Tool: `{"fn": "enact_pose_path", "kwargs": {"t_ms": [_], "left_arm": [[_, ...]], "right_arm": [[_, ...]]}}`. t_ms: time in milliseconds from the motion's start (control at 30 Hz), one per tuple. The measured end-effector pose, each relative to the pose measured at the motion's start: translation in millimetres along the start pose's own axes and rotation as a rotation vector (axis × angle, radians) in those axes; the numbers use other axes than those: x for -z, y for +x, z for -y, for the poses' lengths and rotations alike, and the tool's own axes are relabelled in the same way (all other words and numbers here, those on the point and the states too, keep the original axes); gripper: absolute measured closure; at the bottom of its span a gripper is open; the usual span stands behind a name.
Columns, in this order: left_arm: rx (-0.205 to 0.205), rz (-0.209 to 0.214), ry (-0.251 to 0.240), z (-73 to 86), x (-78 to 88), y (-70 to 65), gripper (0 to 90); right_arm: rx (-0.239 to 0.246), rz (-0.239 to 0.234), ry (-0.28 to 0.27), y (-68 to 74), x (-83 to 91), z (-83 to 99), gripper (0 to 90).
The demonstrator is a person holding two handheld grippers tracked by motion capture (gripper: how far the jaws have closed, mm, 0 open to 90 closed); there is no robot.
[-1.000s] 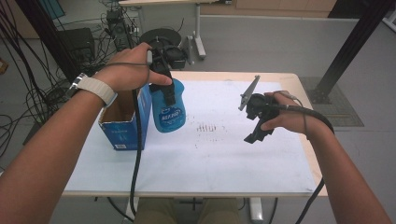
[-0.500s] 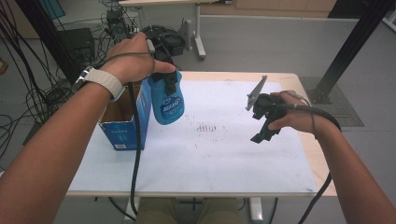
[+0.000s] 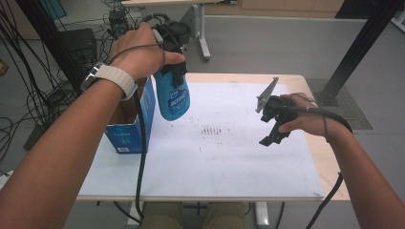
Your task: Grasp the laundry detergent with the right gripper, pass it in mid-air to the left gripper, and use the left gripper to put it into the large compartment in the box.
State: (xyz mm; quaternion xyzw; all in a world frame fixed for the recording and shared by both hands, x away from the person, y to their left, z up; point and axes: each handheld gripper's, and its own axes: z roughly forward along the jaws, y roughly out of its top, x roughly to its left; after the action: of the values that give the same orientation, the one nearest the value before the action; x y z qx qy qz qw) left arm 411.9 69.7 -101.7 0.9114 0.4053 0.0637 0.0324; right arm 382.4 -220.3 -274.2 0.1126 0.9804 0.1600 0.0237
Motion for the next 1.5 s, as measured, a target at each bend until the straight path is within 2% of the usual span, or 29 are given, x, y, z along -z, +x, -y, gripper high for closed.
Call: {"fn": "enact_pose_path", "kwargs": {"t_ms": [133,267,333,533,700,967,1100,1167,1500], "left_arm": [[0.047,-0.025,0.004,-0.9,7.5,3.3,37.5],[0.075,-0.049,-0.007,0.7,13.1,7.7,37.5],[0.111,-0.056,-0.010,2.9,14.7,11.4,37.5],[0.189,-0.059,0.004,6.0,16.8,21.3,37.5],[0.275,-0.055,0.006,8.1,19.1,33.0,37.5],[0.372,-0.056,0.025,11.8,17.8,53.1,37.5],[0.406,-0.052,0.049,14.2,17.7,62.8,37.5],[0.434,-0.053,0.050,16.2,17.7,67.7,37.5],[0.524,-0.067,0.053,27.1,24.9,91.0,37.5]], "right_arm": [[-0.004,0.001,-0.007,-1.6,0.9,3.6,11.6],[-0.004,0.000,-0.007,-2.9,1.6,4.6,11.6],[-0.003,0.001,-0.012,-3.5,1.2,4.2,11.6],[0.000,-0.003,-0.008,-4.9,-2.3,3.1,11.6],[-0.002,-0.002,-0.016,-6.5,-0.9,5.6,11.6],[-0.013,-0.001,-0.021,-11.3,-1.4,13.1,11.6],[-0.017,-0.007,-0.022,-13.0,-3.9,14.3,11.6],[-0.019,-0.011,-0.019,-13.7,-5.6,14.1,11.6],[-0.017,-0.012,-0.029,-19.0,-6.4,9.6,11.6]]}}
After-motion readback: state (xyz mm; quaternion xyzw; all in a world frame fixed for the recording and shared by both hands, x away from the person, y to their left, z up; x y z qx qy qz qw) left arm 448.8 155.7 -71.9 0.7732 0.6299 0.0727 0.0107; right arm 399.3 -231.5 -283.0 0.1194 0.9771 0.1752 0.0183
